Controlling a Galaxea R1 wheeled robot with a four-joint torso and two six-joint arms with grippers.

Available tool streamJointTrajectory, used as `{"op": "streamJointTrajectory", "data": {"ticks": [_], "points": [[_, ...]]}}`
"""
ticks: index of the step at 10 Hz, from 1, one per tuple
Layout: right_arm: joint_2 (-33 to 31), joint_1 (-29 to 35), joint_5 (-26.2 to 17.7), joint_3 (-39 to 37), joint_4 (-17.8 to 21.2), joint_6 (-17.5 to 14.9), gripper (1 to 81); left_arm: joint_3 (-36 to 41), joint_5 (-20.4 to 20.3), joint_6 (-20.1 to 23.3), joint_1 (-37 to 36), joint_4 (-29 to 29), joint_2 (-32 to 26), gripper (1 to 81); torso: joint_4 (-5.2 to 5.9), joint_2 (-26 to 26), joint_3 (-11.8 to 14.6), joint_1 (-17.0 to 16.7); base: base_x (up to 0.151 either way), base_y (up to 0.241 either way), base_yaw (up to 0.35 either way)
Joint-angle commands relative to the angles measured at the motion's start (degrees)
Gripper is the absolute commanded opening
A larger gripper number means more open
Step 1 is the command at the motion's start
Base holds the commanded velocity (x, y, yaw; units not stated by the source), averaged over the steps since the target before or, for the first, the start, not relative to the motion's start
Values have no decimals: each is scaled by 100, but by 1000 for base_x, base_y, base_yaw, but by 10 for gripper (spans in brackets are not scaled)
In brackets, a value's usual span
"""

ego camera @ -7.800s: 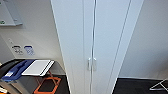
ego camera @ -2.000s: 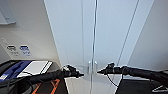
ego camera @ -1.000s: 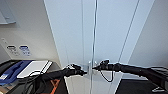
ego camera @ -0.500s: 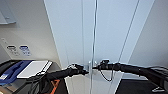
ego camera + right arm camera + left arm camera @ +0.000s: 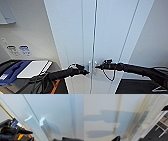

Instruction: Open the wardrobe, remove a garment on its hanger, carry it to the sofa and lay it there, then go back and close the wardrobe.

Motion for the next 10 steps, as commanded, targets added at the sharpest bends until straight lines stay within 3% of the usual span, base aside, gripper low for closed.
{"op": "streamJointTrajectory", "data": {"ticks": [1,10], "points": [[-6,1003,-25,136,36,-5,811,70,9,15,-990,89,39,811,0,0,0,0,0,0,0],[574,994,-17,-198,53,-5,811,-897,-44,24,-990,142,962,811,0,0,0,2,0,0,0]]}}
